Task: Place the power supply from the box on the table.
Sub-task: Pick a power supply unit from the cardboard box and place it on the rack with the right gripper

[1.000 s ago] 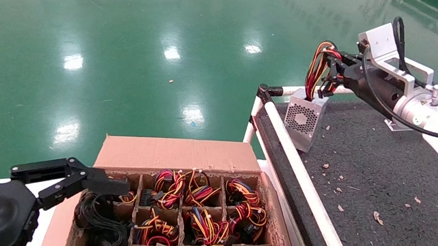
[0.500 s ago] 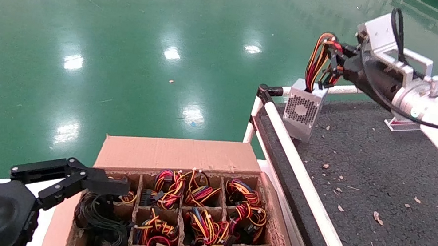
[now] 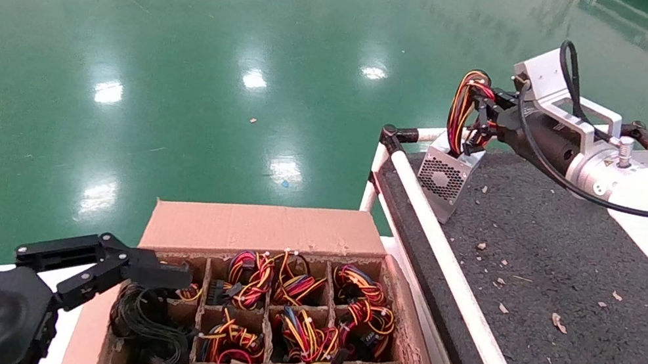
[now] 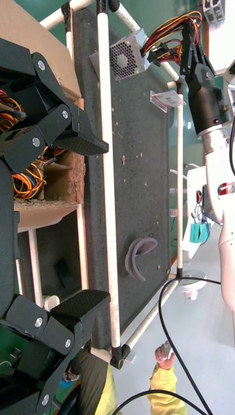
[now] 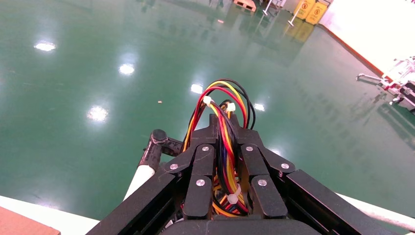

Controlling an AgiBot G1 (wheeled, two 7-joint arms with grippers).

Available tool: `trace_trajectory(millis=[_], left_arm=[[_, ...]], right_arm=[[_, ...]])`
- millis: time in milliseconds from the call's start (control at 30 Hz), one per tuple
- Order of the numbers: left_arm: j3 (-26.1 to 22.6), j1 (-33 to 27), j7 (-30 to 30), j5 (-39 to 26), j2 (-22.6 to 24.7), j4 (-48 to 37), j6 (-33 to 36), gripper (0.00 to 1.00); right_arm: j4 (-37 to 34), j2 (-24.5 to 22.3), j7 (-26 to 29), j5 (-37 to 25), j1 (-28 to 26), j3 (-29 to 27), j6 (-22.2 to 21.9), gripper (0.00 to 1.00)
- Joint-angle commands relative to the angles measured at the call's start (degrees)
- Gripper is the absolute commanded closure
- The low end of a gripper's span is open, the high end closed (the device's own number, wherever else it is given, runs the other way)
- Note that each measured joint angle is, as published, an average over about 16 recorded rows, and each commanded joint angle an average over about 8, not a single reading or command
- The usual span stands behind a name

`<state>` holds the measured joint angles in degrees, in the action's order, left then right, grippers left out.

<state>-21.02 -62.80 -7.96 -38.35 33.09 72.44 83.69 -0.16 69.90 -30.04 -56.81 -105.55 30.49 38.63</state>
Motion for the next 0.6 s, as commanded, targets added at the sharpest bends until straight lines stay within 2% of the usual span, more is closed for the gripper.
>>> trace_trajectory(millis=[33,333,600], left_arm=[[0.00,0.00,0.00,0.00,0.00,0.00,-0.01,0.00],[0.00,0.00,0.00,0.00,0.00,0.00,0.00,0.00],[0.00,0.00,0.01,0.00,0.00,-0.02,0.00,0.00]], right_arm=[[-0.01,0.01,-0.05,0.00,0.07,0.01,0.01,0.00],[-0.08,-0.12,0.09,-0.10,0.04,0.05,0.17,0.00],[-0.64,-1.56,1.35,-1.09,-1.32,0.75,2.28,0.00]])
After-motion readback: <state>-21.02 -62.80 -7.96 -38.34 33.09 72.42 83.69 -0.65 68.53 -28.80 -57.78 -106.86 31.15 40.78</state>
